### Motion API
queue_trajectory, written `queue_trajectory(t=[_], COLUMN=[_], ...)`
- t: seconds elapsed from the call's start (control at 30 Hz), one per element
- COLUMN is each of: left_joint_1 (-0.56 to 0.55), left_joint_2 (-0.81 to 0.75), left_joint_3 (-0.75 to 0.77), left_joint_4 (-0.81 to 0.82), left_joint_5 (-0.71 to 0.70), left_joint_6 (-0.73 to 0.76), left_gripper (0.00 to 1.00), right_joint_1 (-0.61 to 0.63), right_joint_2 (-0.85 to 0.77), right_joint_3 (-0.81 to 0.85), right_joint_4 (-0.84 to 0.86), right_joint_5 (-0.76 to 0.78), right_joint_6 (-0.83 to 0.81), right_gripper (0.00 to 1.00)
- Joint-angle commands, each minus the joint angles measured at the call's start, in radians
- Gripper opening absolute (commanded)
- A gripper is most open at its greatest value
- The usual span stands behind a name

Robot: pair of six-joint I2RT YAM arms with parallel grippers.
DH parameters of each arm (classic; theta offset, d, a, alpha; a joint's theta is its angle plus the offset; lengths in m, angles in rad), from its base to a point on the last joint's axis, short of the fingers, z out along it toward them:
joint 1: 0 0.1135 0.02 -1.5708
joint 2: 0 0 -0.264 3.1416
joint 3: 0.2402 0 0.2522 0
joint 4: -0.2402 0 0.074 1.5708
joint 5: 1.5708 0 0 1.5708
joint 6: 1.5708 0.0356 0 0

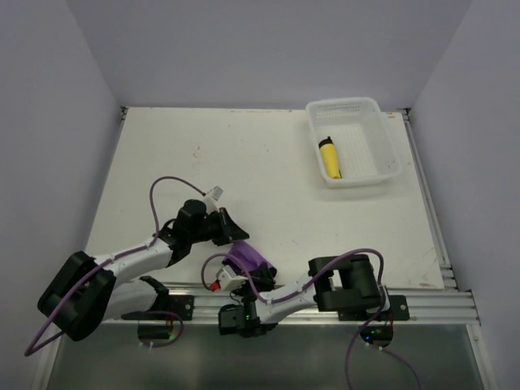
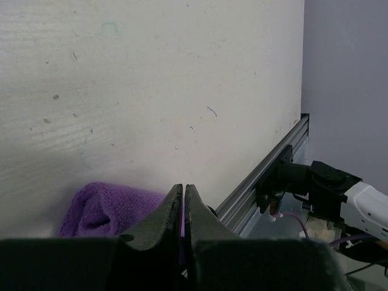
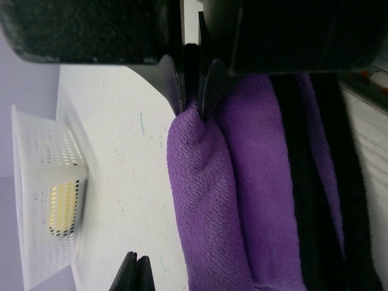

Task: Roll the towels
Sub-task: Roll the towel

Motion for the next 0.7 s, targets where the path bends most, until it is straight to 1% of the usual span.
queue_trajectory(t=[0.0, 0.2, 0.33, 0.5, 0.57, 0.67], left_joint_1=[-0.007, -0.039, -0.045, -0.056, -0.056, -0.055], left_joint_2=[0.004, 0.048, 0.062, 0.128, 0.151, 0.185], left_joint_3=[-0.023, -0.032, -0.138, -0.164, -0.188, -0.242], left_joint_4=[0.069, 0.085, 0.188, 0.213, 0.237, 0.322], left_joint_5=[-0.019, -0.036, -0.056, -0.078, -0.096, -0.102], left_joint_6=[-0.025, -0.028, -0.091, -0.086, -0.114, -0.158], left_gripper=[0.08, 0.08, 0.08, 0.07, 0.07, 0.05], right_joint_1=[0.025, 0.044, 0.056, 0.070, 0.074, 0.080], right_joint_2=[0.042, 0.115, 0.146, 0.160, 0.165, 0.178], right_joint_3=[0.053, 0.110, 0.136, 0.151, 0.165, 0.182], right_joint_4=[-0.145, -0.257, -0.297, -0.331, -0.361, -0.410], right_joint_5=[0.099, 0.128, 0.141, 0.153, 0.159, 0.170], right_joint_6=[0.115, 0.184, 0.199, 0.211, 0.222, 0.257], right_gripper=[0.00, 0.00, 0.00, 0.00, 0.00, 0.00])
